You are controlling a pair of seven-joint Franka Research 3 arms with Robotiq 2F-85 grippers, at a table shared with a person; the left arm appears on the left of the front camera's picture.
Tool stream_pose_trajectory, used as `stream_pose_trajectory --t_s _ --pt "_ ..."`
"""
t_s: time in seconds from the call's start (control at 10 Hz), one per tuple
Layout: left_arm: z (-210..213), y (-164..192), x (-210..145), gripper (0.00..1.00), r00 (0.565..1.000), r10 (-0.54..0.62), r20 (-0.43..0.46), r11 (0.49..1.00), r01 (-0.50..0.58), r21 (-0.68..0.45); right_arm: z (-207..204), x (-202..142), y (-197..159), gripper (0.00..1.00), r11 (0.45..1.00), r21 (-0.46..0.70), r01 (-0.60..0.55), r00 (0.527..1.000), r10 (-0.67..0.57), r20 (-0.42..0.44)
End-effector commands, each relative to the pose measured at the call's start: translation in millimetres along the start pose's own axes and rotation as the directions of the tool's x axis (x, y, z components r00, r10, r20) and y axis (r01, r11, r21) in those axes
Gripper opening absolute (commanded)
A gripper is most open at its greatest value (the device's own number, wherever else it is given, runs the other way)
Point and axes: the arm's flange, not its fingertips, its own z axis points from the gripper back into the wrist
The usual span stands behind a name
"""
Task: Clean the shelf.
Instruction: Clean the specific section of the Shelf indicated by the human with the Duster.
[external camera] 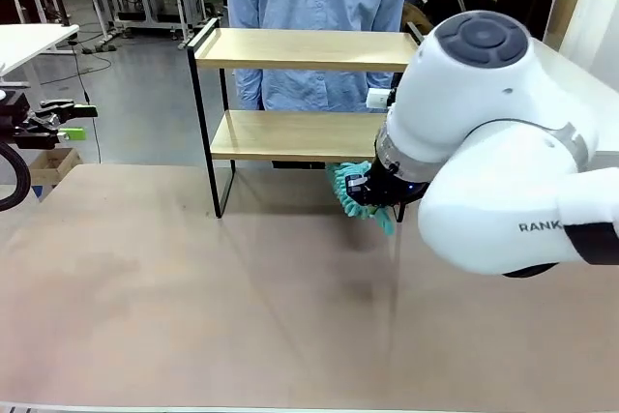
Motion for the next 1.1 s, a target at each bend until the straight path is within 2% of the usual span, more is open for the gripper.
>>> stream_pose_trajectory --t_s 0.0,0.2,0.3,0.4,0.5,0.7,0.8,1.0 --pt "-1 -1 3 1.00 1.000 -0.010 0.000 1.000 0.010 -0.001 22 -2 -20 0.12 0.985 0.101 -0.137 0.986 0.146 -0.077" --pt "-1 -1 3 1.00 1.000 -0.010 0.000 1.000 0.010 -0.001 38 -9 -33 0.12 0.931 0.225 -0.287 0.938 0.321 -0.129" --pt "-1 -1 3 1.00 1.000 -0.010 0.000 1.000 0.010 -0.001 48 -12 -42 0.12 0.906 0.269 -0.327 0.915 0.375 -0.147" --pt "-1 -1 3 1.00 1.000 -0.010 0.000 1.000 0.010 -0.001 63 -14 -55 0.12 0.867 0.371 -0.332 0.883 0.424 -0.201" --pt "-1 -1 3 1.00 1.000 -0.010 0.000 1.000 0.010 -0.001 80 -17 -68 0.12 0.849 0.422 -0.320 0.868 0.440 -0.228" --pt "-1 -1 3 1.00 1.000 -0.010 0.000 1.000 0.010 -0.001 124 -37 -83 0.12 0.827 0.459 -0.323 0.865 0.456 -0.212" --pt "-1 -1 3 1.00 1.000 -0.010 0.000 1.000 0.010 -0.001 147 -50 -92 0.12 0.834 0.444 -0.328 0.871 0.449 -0.198" --pt "-1 -1 3 1.00 1.000 -0.010 0.000 1.000 0.010 -0.001 168 -63 -112 0.12 0.831 0.441 -0.340 0.875 0.451 -0.175"
